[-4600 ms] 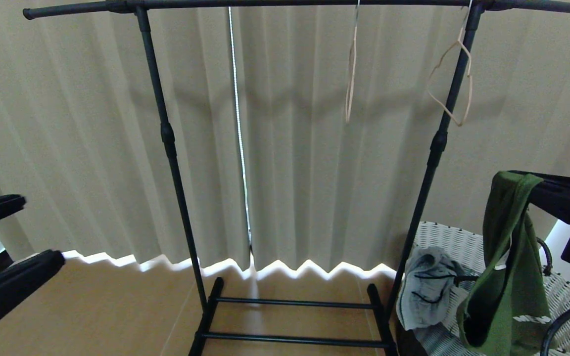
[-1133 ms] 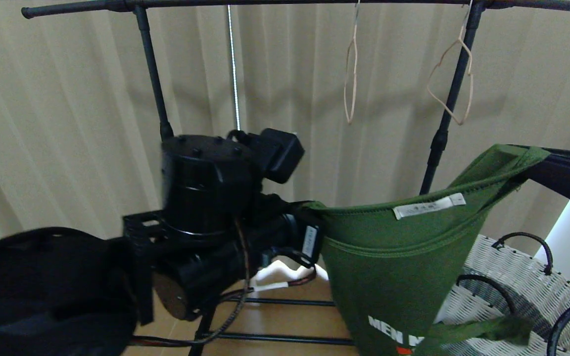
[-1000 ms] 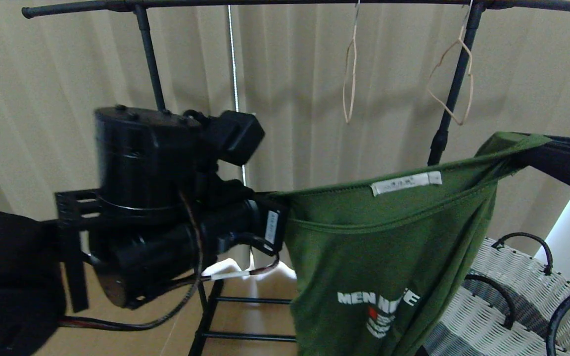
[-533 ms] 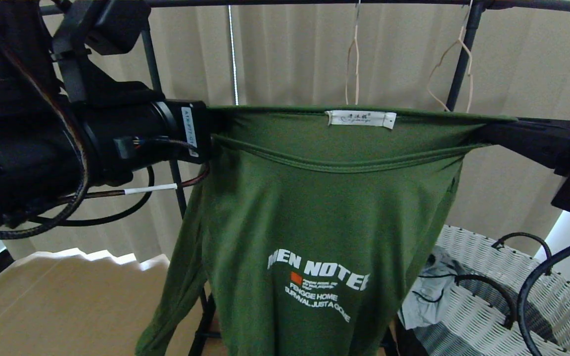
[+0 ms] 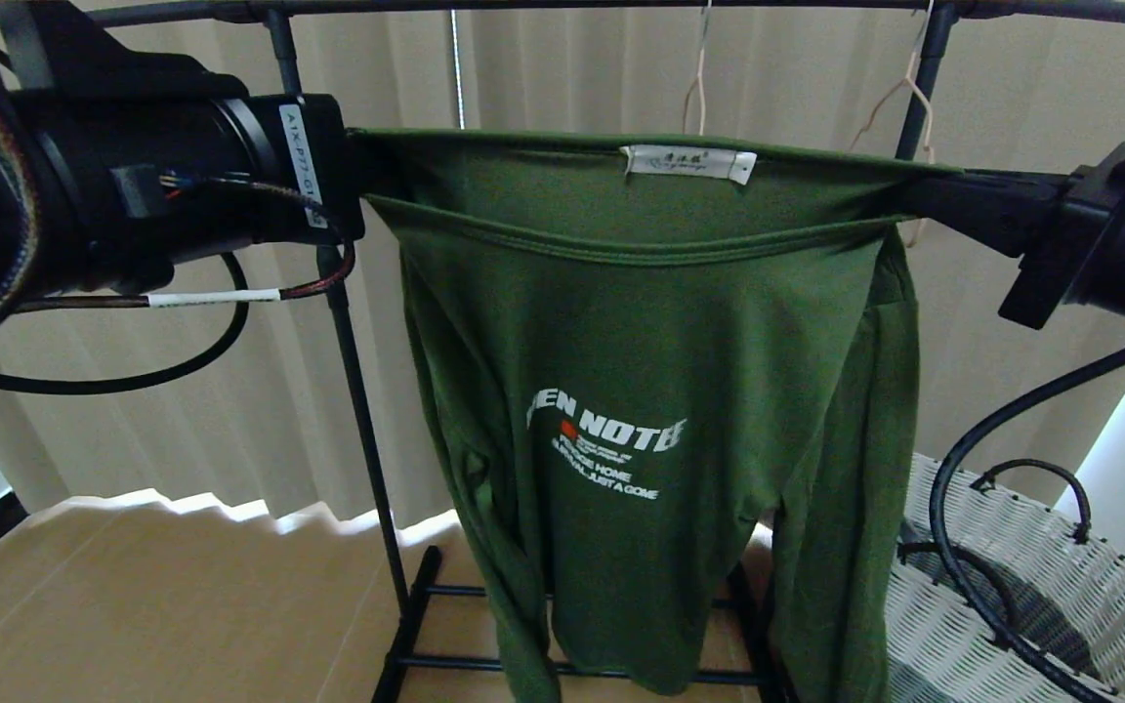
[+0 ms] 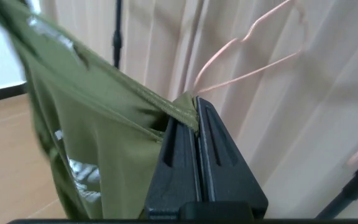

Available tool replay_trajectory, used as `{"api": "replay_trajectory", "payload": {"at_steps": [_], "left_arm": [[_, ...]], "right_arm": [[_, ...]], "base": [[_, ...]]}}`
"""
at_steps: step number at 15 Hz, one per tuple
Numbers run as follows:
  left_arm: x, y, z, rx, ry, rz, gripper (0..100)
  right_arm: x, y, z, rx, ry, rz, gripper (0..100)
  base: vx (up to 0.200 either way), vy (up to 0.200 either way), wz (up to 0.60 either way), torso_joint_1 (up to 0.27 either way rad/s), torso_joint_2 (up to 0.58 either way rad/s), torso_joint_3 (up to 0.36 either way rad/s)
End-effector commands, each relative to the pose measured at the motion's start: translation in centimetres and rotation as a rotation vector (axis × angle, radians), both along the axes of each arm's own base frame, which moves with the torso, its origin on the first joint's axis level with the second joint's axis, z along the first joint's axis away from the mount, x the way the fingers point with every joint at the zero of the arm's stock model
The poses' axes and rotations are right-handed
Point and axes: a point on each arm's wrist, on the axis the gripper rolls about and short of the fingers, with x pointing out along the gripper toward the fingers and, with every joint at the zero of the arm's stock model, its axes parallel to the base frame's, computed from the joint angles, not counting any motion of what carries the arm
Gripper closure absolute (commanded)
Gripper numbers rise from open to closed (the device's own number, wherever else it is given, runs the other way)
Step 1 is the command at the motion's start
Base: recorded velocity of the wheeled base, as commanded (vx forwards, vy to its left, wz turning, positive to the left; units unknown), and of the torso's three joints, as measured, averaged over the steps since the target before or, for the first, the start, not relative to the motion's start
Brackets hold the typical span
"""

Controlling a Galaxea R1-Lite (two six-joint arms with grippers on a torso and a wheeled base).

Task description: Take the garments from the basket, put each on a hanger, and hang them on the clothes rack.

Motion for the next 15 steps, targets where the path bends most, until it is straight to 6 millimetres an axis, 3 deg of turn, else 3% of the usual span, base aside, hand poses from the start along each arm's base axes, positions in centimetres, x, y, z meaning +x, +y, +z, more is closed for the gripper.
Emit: {"api": "replay_trajectory", "payload": {"at_steps": [1, 7, 9, 12, 15], "left_arm": [[-0.2, 0.2, -0.1, 0.002, 0.003, 0.0, 100], [0.0, -0.1, -1.5, 0.029, 0.039, -0.001, 100], [0.1, -0.1, -1.5, 0.034, 0.033, -0.001, 100], [1.8, -1.3, -2.3, 0.049, 0.041, 0.0, 100], [3.6, -2.5, -2.4, 0.055, 0.025, 0.001, 100]], "right_arm": [[1.1, 0.1, -0.4, -0.008, 0.018, -0.018, 100], [1.0, -0.3, -0.4, -0.006, 0.014, -0.032, 100], [0.1, -0.7, -0.2, 0.0, 0.001, -0.03, 100], [-2.4, -1.9, -0.2, 0.008, -0.016, -0.026, 100], [-3.6, -2.4, -0.8, 0.007, -0.014, -0.02, 100]], "base": [[0.0, 0.0, 0.0, 0.0, 0.0, 0.0], [0.0, 0.0, 0.0, 0.0, 0.0, 0.0], [0.0, 0.0, 0.0, 0.0, 0.0, 0.0], [0.0, 0.0, 0.0, 0.0, 0.0, 0.0], [0.0, 0.0, 0.0, 0.0, 0.0, 0.0]]}}
